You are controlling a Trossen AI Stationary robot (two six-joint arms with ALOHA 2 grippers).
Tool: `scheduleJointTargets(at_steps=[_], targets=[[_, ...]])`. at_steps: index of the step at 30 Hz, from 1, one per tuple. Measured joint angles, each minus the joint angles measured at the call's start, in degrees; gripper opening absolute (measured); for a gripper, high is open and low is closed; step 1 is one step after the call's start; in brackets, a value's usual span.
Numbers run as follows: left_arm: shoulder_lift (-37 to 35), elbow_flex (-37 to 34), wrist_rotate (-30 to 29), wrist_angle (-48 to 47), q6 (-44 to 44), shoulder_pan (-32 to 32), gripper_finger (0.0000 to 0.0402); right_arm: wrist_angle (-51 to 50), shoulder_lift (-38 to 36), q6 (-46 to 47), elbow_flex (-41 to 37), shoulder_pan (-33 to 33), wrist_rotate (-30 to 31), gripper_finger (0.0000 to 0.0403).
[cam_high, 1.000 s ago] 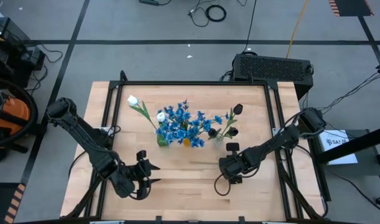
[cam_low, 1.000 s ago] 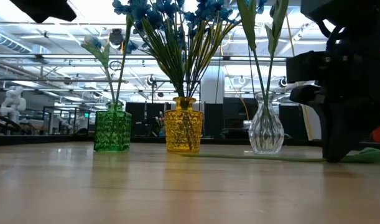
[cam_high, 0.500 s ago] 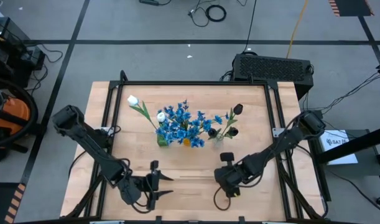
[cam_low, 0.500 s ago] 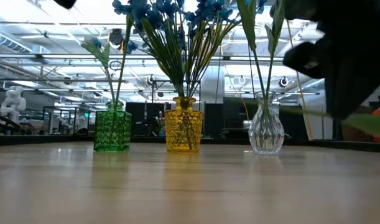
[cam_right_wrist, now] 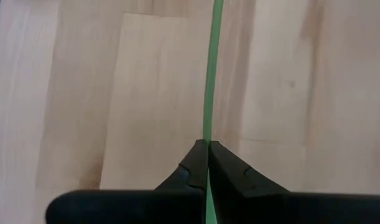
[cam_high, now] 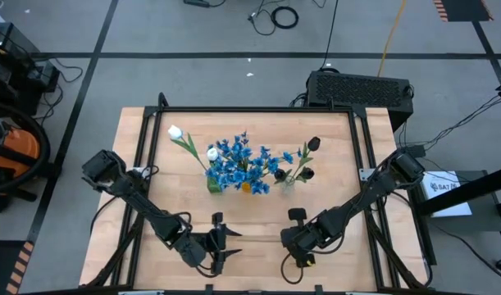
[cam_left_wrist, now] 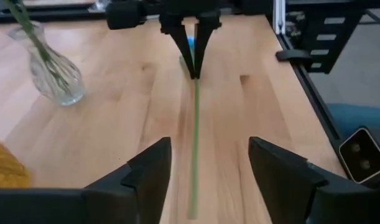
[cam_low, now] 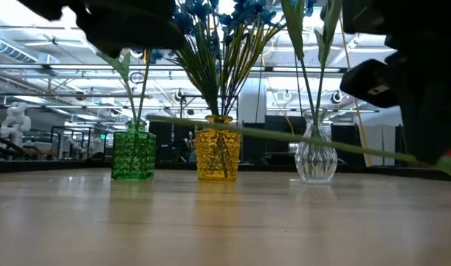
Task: Sort flowers into vase by color
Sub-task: Put the white flower into the green vase
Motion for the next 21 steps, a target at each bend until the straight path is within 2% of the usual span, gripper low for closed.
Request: scheduleJointTargets(at_steps=[6,9,15,21], targets=[[3.7,0.0,6.7,0.3,-2.5,2.3,0.0272,1.7,0.9,0.1,0.0,0.0,-0.6,0.0],[6.1,0.0,7.5,-0.5,-3.0,3.4,0.0282,1.8,0.9,0.1,0.0,0.0,-0.6,0.0],[7.9,0.0,9.3,-0.5,-3.0,5.1,0.0271,1.8,0.9,0.5,0.0,0.0,-0.8,0.0],[7.9,0.0,10.5,-0.6,-3.0,5.8,0.0228,1.7,0.9,0.6,0.0,-0.1,-0.9,0.0]])
